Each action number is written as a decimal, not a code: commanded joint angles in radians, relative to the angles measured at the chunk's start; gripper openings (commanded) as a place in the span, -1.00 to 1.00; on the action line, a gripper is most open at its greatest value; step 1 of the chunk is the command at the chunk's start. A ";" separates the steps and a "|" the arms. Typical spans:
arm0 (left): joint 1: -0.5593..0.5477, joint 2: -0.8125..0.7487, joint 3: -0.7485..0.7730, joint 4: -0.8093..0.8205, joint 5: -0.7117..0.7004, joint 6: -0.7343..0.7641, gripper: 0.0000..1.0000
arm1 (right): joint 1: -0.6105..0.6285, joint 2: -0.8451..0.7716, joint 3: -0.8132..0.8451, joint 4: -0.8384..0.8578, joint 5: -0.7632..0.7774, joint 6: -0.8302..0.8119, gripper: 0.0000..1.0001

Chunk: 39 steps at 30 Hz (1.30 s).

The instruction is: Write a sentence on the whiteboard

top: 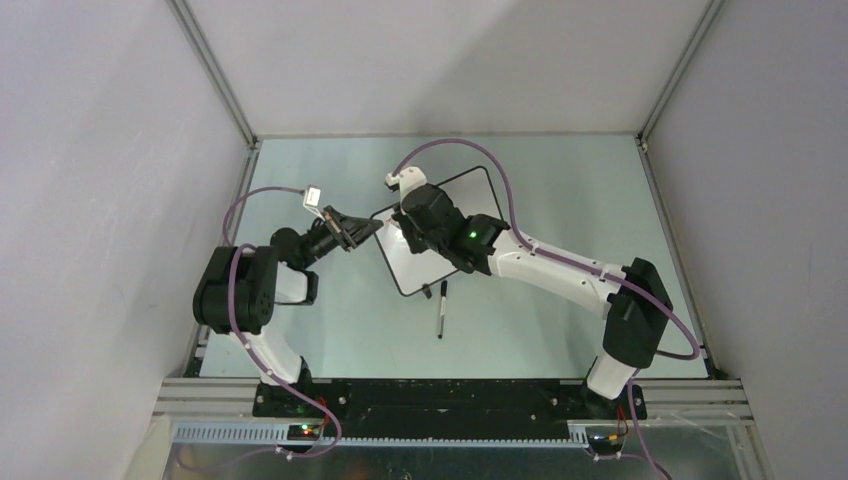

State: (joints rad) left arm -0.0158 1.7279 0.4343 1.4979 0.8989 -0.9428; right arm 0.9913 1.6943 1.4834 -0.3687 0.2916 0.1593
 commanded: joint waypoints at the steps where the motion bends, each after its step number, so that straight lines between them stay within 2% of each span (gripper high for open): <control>1: -0.018 -0.011 0.015 0.033 0.038 -0.001 -1.00 | 0.003 0.003 0.030 -0.001 0.026 -0.009 -1.00; 39: -0.018 -0.014 0.009 0.033 0.039 0.001 -1.00 | 0.020 -0.075 -0.068 -0.022 0.028 0.020 -1.00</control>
State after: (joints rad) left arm -0.0158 1.7279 0.4343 1.4971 0.8978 -0.9428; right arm 1.0077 1.6707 1.4212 -0.3935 0.2993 0.1757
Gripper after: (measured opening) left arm 0.098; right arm 0.136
